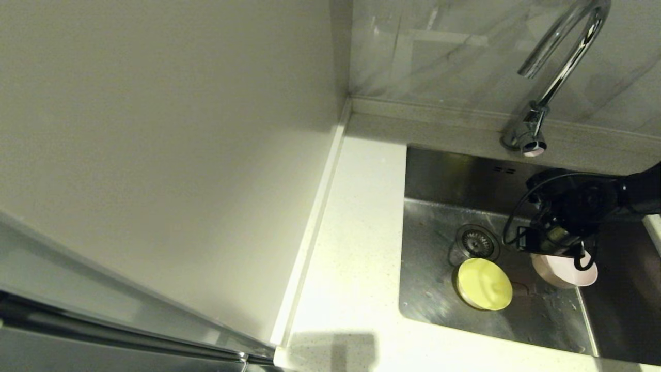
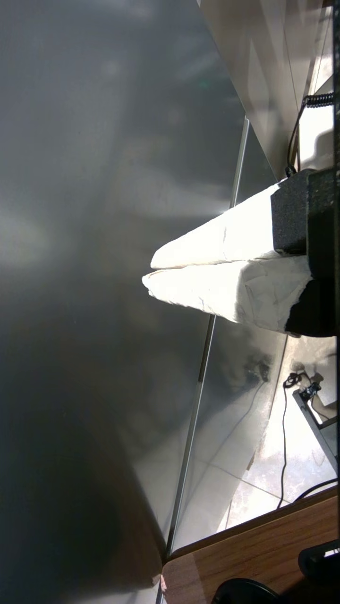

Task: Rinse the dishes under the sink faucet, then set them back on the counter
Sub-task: Put a bowl back to the table from the sink

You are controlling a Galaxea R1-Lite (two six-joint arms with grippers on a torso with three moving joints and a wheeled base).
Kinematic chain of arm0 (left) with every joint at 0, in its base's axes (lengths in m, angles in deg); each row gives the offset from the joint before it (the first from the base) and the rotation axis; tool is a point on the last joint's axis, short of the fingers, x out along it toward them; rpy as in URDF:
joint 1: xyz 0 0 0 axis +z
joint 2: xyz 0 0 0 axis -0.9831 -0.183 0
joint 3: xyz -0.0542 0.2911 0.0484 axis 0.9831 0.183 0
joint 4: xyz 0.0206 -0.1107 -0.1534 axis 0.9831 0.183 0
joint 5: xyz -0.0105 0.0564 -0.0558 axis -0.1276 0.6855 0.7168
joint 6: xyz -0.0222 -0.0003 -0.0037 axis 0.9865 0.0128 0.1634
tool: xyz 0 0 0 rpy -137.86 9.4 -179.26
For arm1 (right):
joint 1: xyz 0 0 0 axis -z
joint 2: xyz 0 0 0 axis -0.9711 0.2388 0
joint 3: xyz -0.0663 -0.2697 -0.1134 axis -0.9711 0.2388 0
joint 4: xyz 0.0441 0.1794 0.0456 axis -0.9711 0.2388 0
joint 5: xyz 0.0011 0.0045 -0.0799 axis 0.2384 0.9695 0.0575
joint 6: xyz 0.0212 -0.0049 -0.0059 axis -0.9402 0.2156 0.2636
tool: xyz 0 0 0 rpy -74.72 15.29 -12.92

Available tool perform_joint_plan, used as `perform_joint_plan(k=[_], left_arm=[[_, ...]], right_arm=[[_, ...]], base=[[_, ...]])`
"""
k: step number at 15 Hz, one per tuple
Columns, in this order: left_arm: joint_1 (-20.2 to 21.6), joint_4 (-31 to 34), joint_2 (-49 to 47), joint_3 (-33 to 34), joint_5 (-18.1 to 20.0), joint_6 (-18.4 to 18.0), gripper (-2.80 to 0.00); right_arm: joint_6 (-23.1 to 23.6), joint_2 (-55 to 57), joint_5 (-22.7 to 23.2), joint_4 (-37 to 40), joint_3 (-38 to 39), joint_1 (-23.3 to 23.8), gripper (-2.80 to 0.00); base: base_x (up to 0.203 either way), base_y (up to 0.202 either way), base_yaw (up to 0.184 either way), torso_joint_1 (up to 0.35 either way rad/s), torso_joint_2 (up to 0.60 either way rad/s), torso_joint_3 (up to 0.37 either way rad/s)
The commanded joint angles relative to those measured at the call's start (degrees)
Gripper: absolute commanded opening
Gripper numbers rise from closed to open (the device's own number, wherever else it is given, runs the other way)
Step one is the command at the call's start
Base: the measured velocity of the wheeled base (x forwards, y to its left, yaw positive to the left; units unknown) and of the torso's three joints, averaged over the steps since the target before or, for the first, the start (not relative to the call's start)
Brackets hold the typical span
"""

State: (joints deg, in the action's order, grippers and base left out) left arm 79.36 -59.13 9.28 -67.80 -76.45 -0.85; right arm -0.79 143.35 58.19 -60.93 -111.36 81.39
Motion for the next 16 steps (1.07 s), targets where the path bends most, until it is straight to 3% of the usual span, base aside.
perform_joint_plan(k=[1, 4, 6, 11, 16], left_arm=[[0.01, -0.02, 0.00, 0.18, 0.00, 0.02, -2.80], [0.01, -0.02, 0.00, 0.18, 0.00, 0.02, -2.80], [0.01, -0.02, 0.00, 0.18, 0.00, 0.02, -2.80], [0.01, -0.02, 0.00, 0.18, 0.00, 0.02, -2.80], [0.01, -0.02, 0.00, 0.18, 0.00, 0.02, -2.80]], right_arm=[[1.71, -16.11, 5.19, 0.27, 7.13, -0.84, -2.80], [7.93, -31.17, 10.79, 0.38, 12.14, -1.79, -2.80], [14.23, -35.97, 10.35, 0.23, 10.50, -0.62, -2.80], [33.66, -34.44, 9.13, 0.08, 9.56, 15.33, -2.80], [35.41, -32.63, 8.25, -1.76, 11.01, 17.80, -2.80]], base=[[0.000, 0.000, 0.000, 0.000, 0.00, 0.000], [0.000, 0.000, 0.000, 0.000, 0.00, 0.000], [0.000, 0.000, 0.000, 0.000, 0.00, 0.000], [0.000, 0.000, 0.000, 0.000, 0.00, 0.000], [0.000, 0.000, 0.000, 0.000, 0.00, 0.000]])
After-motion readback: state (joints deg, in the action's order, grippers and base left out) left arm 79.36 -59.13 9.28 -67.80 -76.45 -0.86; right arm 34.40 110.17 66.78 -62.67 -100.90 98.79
